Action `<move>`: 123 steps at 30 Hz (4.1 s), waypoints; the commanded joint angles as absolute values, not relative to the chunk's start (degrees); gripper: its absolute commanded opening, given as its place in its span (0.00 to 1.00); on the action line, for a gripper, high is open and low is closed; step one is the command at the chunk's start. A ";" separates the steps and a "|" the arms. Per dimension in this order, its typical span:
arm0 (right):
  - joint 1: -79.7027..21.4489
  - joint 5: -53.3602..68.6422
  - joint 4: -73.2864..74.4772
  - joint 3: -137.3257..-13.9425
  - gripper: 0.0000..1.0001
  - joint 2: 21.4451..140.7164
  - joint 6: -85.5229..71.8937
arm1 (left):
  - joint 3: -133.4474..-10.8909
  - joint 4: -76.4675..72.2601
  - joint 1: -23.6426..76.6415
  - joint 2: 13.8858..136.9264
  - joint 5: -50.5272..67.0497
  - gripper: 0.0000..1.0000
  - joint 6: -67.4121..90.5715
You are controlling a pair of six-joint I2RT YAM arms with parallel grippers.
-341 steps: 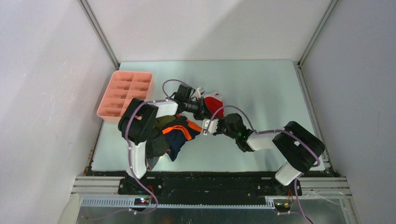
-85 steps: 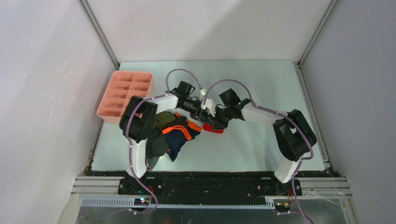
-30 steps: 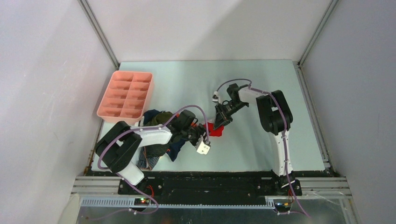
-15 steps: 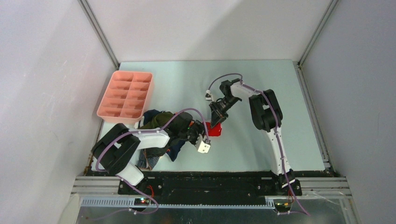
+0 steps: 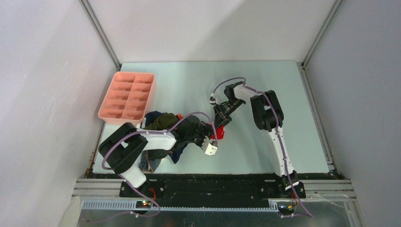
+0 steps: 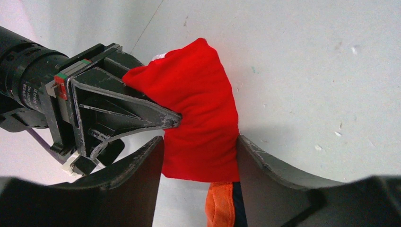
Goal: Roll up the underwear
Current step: Roll the underwear to the center of the board, then pick up the underwear from the center of the board, then place the underwear in the storage box.
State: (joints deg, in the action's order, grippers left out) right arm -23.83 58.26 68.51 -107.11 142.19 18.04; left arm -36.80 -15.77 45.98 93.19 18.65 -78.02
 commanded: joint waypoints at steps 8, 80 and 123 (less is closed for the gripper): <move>-24.83 52.72 68.70 -106.48 0.07 146.69 20.29 | -41.00 -2.01 50.93 104.33 1.32 0.20 -82.28; -39.62 26.11 23.53 -56.69 0.00 97.09 60.93 | -88.32 50.01 28.15 127.75 60.00 0.28 -27.66; -22.23 35.63 10.33 -87.32 0.00 100.71 -19.15 | -72.93 -23.51 15.77 102.46 53.79 0.60 46.81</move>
